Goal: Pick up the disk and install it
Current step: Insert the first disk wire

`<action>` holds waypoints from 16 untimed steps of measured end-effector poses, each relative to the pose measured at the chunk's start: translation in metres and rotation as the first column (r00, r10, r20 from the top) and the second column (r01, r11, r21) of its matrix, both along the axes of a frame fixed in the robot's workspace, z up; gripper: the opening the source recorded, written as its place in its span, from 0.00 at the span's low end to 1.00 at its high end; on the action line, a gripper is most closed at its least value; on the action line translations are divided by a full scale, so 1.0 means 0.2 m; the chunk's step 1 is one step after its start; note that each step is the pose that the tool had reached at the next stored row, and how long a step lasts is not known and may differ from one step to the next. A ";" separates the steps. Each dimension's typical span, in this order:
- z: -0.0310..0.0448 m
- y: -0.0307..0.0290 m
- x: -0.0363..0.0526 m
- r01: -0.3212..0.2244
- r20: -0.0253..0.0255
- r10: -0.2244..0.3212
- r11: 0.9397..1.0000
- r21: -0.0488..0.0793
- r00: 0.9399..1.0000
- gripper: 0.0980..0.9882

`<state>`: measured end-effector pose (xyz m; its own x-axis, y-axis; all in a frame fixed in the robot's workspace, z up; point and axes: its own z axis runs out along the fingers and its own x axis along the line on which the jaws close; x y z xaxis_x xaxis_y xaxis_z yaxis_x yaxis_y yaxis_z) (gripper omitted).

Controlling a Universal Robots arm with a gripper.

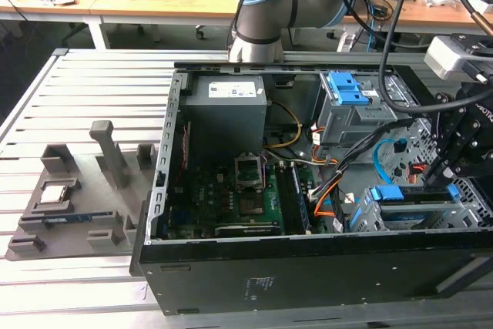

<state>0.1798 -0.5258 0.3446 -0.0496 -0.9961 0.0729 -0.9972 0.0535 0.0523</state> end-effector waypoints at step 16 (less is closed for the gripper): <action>-0.024 -0.009 -0.005 0.000 0.000 0.000 1.000 0.001 1.000 0.07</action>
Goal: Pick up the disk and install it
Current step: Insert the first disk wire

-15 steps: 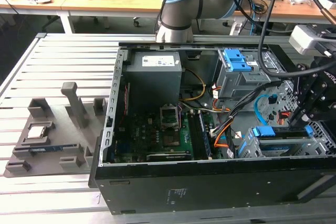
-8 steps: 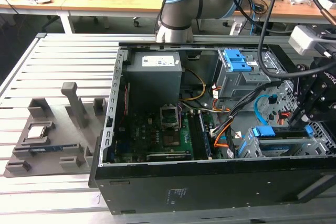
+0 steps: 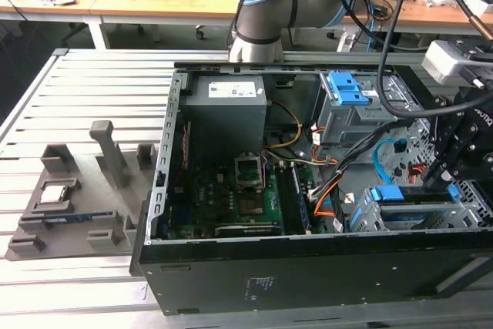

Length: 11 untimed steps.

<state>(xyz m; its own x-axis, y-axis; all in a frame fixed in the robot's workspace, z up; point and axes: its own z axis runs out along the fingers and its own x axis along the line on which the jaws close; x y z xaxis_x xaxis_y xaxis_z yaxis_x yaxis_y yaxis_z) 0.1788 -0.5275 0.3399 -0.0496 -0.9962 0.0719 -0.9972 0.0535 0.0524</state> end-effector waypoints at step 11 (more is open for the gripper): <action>-0.024 -0.002 0.000 0.000 0.000 0.000 1.000 -0.001 1.000 0.15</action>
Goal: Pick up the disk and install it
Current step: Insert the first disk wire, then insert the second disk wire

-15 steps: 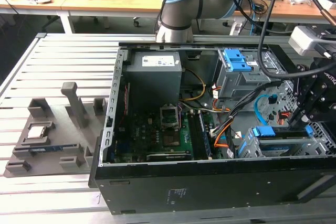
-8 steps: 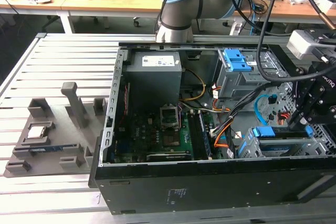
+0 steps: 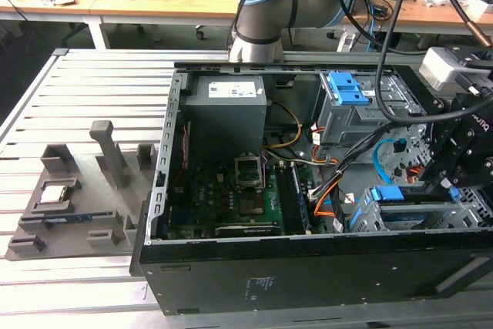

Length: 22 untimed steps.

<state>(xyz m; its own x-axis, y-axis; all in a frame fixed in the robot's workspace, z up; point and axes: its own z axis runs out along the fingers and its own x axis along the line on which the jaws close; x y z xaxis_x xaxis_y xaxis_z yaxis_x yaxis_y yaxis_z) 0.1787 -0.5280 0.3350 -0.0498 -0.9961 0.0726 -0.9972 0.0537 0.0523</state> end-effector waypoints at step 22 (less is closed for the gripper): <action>0.346 0.047 -0.002 0.000 0.000 0.000 0.999 -0.033 1.000 0.23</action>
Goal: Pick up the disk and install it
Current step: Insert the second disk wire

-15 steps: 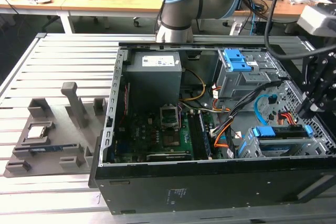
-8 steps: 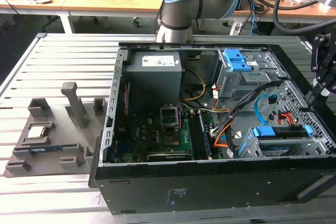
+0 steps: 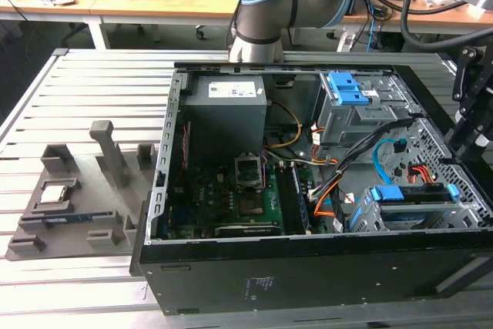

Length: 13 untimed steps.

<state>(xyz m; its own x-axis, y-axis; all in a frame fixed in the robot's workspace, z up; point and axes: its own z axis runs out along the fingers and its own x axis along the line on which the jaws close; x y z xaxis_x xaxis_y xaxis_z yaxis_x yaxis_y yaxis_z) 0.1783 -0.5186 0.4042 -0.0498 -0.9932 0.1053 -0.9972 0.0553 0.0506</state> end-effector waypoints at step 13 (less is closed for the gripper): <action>-0.082 0.131 -0.257 -0.032 0.001 0.032 0.999 0.019 0.999 0.23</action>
<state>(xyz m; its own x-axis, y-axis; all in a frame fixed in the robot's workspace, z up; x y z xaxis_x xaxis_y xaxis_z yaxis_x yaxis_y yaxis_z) 0.1270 -0.4924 0.3878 -0.0176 -0.9961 0.0865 -0.9985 0.0221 0.0511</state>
